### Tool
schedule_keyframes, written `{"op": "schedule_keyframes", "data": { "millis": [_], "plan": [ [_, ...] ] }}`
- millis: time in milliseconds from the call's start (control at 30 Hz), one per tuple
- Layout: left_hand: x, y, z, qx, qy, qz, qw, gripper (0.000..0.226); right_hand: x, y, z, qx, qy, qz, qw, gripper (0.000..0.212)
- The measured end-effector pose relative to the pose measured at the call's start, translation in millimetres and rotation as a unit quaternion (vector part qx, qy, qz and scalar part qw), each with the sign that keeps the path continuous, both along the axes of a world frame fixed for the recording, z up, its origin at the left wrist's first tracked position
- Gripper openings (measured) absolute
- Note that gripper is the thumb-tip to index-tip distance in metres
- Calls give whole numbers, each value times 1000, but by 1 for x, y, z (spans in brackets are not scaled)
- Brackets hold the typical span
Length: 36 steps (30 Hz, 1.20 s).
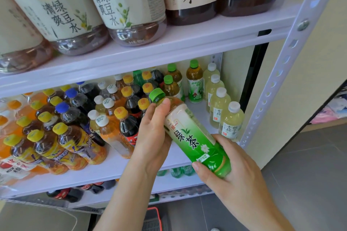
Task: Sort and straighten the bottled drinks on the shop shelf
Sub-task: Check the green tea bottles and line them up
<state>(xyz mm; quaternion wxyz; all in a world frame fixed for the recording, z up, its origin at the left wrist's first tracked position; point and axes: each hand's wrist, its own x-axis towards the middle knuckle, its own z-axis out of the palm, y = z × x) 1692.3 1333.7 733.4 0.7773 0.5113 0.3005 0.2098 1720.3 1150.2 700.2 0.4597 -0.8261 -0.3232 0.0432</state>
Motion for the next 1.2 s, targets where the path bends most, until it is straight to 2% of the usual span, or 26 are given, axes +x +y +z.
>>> {"op": "schedule_keyframes", "data": {
  "millis": [67, 133, 200, 367, 500, 567, 633, 700, 733, 800, 867, 1000, 1100, 1200],
  "plan": [
    [1, 5, 0, 8, 20, -4, 1000, 71, 2, -1, -3, 25, -31, -37, 999, 57],
    [1, 8, -2, 21, 26, -14, 999, 48, 6, -2, -6, 63, -70, -65, 993, 63],
    [1, 9, -5, 18, 41, -31, 998, 41, 10, -3, -8, 110, -100, -78, 986, 62],
    [0, 11, -9, -5, 18, -103, 995, 66, 16, -5, -15, 235, -168, -81, 954, 64],
    [3, 9, -16, -16, 34, -138, 990, 65, 15, -3, -20, 341, -126, -87, 928, 77],
    [3, 6, -20, -24, 32, -128, 991, 67, 21, -5, -19, 319, -135, -100, 933, 75],
    [3, 4, -20, -9, 15, -92, 996, 62, 30, -9, -17, 262, -95, -125, 952, 76],
    [3, 5, -13, 46, -4, -46, 998, 50, 35, -10, -18, 219, -13, -138, 966, 78],
    [3, 5, -7, 86, -12, -23, 996, 46, 36, -10, -22, 198, -2, -137, 971, 76],
    [2, 7, 3, 171, -25, 17, 985, 44, 38, -7, -30, 139, -34, -120, 982, 69],
    [1, 8, 12, 272, -21, 43, 961, 46, 42, -1, -39, 94, -77, -100, 988, 60],
    [17, 9, 17, 507, 69, 67, 856, 49, 53, 7, -47, 63, -136, -98, 984, 53],
    [54, 8, 7, 581, 113, 30, 805, 53, 65, 12, -37, 40, -164, -95, 981, 50],
    [98, 15, -13, 649, 150, -3, 746, 56, 72, 21, -24, -28, -157, -80, 984, 58]
  ]
}}
